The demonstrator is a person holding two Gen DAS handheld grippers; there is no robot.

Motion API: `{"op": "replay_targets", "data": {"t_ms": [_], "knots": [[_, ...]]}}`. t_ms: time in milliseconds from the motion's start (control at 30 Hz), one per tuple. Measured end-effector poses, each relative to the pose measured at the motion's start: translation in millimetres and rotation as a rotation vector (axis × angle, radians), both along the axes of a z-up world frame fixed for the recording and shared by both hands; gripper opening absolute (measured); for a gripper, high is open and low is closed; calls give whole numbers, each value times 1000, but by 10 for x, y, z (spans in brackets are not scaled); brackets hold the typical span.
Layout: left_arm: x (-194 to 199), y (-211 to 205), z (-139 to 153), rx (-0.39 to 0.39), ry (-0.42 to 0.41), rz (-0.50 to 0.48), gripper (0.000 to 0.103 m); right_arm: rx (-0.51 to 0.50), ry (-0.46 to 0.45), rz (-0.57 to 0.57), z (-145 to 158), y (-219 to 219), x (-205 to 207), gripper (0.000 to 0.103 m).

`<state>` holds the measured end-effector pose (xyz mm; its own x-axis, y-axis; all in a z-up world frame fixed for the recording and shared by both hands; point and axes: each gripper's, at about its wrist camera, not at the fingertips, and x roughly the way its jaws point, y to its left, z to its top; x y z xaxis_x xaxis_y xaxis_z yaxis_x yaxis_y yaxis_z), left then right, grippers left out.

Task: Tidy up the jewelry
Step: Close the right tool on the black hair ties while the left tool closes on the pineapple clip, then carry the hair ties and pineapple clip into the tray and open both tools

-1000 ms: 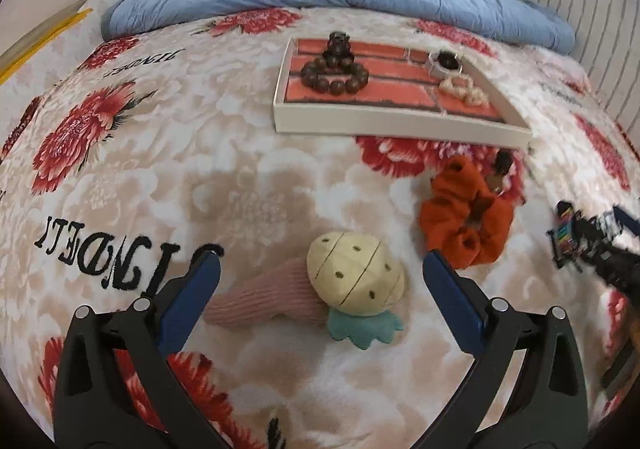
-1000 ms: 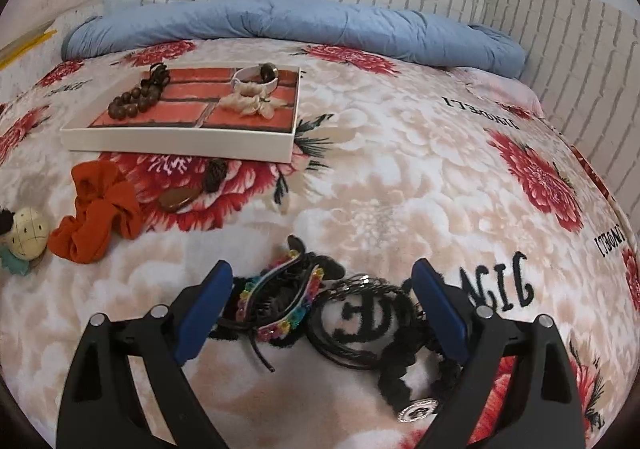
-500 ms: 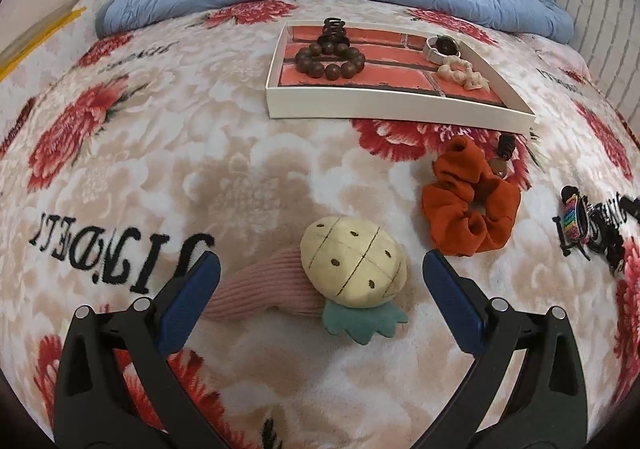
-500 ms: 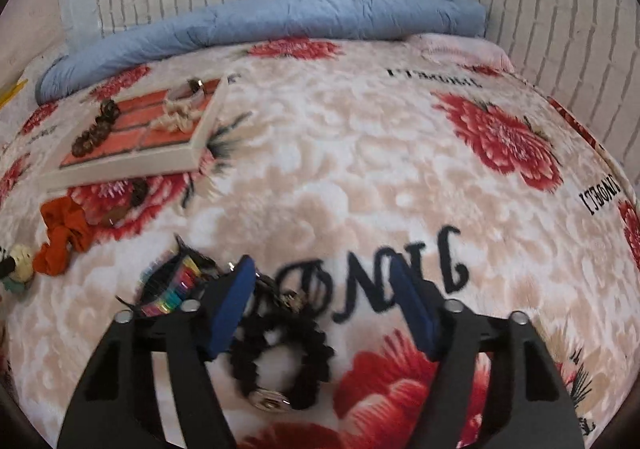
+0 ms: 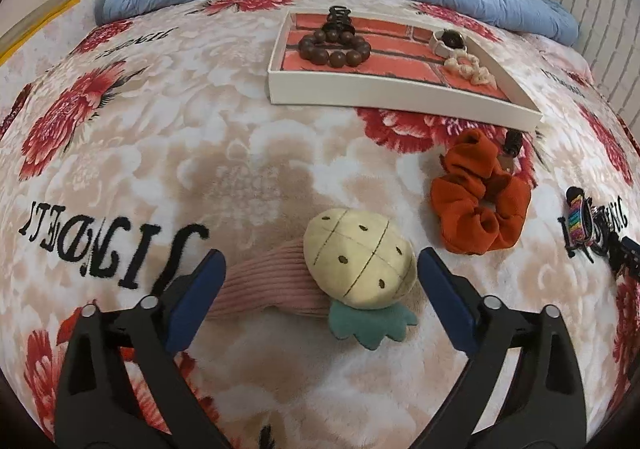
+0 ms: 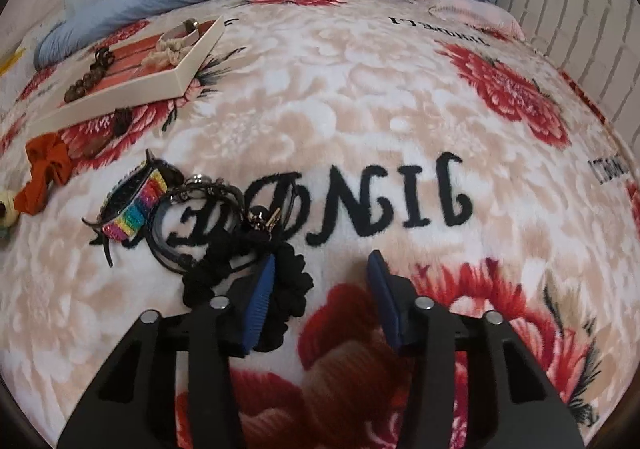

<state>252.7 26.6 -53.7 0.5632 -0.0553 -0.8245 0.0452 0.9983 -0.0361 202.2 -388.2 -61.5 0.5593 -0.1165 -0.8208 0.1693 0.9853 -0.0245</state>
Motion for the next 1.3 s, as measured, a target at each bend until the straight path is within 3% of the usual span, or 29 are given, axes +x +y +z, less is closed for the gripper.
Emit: {"op": "replay_targets", "data": {"t_ms": [200,300,433,600,933,1300], "knots": [[51,-9,-91,-27,11,-9,88,37,-4,9,-5,12,51,18],[40,-11,-81,-39,1,-15,79,30,-19,6,31,23,72,13],[43,-62,-71,-42,-13,-37,71,39,-67,-25,133,-35,76,12],[45,-97,-37,-75,-21,-69,51,66,-112,-57,210,-118,83,12],[36,-55,42,-97,-41,-47,44,78,-152,-56,253,-119,122,12],[-33,165,250,-144,-97,0,44,130,-229,-74,452,-178,66,12]]}}
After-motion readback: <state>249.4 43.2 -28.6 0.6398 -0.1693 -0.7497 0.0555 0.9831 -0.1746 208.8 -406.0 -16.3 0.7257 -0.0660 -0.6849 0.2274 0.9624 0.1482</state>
